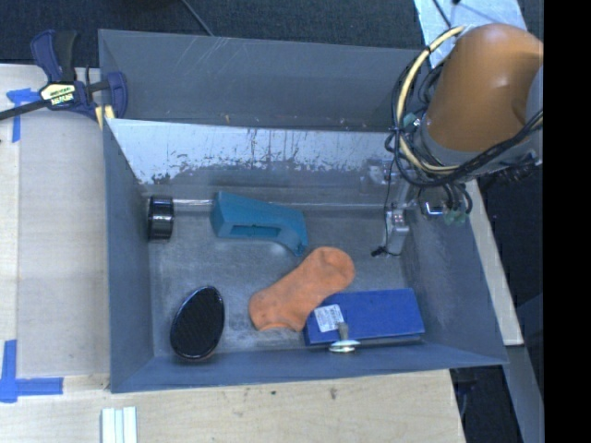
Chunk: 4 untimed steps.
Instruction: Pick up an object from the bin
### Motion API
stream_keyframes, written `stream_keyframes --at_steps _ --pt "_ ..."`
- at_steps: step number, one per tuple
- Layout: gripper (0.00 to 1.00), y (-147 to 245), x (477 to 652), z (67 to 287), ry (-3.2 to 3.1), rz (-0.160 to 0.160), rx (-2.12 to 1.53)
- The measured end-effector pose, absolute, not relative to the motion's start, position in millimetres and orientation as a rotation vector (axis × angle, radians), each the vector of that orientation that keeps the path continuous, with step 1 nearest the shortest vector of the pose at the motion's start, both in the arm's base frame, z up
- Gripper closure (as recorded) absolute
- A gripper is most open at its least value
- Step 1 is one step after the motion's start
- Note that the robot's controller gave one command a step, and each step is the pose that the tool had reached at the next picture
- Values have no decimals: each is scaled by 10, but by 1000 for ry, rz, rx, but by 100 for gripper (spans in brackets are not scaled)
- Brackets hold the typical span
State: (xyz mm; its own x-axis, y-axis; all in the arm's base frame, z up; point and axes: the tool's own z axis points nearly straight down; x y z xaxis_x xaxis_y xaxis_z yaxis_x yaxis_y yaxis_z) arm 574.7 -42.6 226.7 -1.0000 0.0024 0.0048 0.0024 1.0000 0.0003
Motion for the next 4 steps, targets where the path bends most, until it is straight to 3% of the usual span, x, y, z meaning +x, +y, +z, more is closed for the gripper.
stream_keyframes --at_steps 1,3,4 --pt "0 -425 5761 2317 -3146 0 -2" --pt "0 -203 5969 1344 -3146 -1 -109" --pt "0 -197 5982 1217 -3146 0 -99"
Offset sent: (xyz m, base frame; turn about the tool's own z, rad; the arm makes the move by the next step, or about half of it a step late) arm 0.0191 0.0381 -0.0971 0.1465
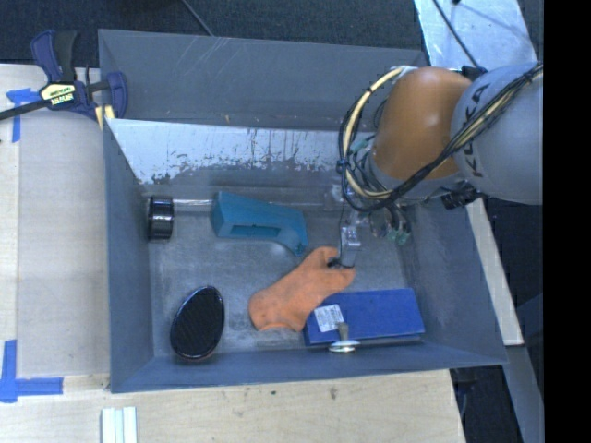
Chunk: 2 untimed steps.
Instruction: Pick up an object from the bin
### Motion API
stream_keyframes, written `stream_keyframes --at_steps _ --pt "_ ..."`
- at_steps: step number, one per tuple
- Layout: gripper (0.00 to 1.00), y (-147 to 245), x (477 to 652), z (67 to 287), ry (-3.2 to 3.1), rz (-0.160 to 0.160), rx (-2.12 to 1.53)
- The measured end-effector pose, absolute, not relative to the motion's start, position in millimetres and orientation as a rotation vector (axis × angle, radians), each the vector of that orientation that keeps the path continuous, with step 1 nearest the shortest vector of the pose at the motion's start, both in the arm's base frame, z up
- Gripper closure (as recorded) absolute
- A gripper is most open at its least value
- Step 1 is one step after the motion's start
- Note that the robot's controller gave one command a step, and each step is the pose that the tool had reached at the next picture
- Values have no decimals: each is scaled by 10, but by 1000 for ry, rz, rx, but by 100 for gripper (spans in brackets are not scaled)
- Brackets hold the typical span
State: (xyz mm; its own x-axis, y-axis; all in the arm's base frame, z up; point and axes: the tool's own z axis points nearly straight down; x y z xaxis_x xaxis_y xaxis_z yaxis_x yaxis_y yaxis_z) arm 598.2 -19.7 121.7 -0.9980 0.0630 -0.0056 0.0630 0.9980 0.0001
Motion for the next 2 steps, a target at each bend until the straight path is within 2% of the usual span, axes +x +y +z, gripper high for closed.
stream_keyframes --at_steps 1,2 --pt "0 -103 5893 1039 3143 0 18" --pt "100 37 5934 708 3141 0 27"
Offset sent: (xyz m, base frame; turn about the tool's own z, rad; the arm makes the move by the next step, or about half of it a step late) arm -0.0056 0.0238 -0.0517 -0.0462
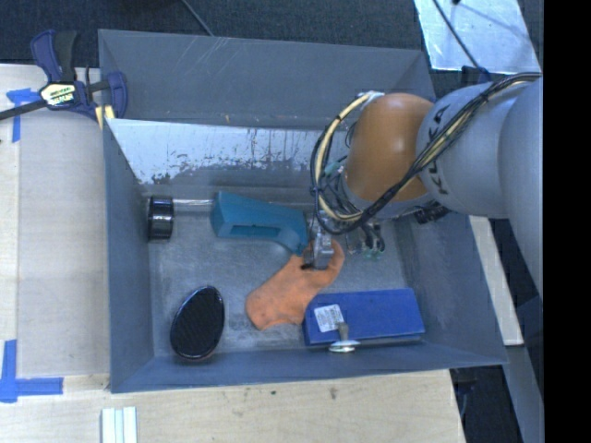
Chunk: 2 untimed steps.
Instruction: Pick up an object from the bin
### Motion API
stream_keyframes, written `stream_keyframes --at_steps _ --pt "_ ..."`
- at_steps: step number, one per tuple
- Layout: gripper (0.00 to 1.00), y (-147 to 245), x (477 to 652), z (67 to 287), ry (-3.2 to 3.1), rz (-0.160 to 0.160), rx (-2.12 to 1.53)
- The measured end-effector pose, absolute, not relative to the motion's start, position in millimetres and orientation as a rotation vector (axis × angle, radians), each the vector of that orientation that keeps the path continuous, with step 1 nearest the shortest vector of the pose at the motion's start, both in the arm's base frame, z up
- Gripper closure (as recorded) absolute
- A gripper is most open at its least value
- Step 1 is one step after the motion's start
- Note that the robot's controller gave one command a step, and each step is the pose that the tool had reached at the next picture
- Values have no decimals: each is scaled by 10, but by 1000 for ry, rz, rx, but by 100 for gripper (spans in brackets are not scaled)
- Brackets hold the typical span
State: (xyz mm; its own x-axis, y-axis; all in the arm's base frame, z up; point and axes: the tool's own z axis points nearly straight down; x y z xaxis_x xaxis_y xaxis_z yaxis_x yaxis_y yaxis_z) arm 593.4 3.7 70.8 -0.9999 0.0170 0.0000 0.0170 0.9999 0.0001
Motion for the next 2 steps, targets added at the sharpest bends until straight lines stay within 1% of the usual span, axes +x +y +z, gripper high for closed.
stream_keyframes --at_steps 1,2 --pt "100 37 5934 709 3141 0 26" --pt "100 -190 6019 2741 3132 0 104"
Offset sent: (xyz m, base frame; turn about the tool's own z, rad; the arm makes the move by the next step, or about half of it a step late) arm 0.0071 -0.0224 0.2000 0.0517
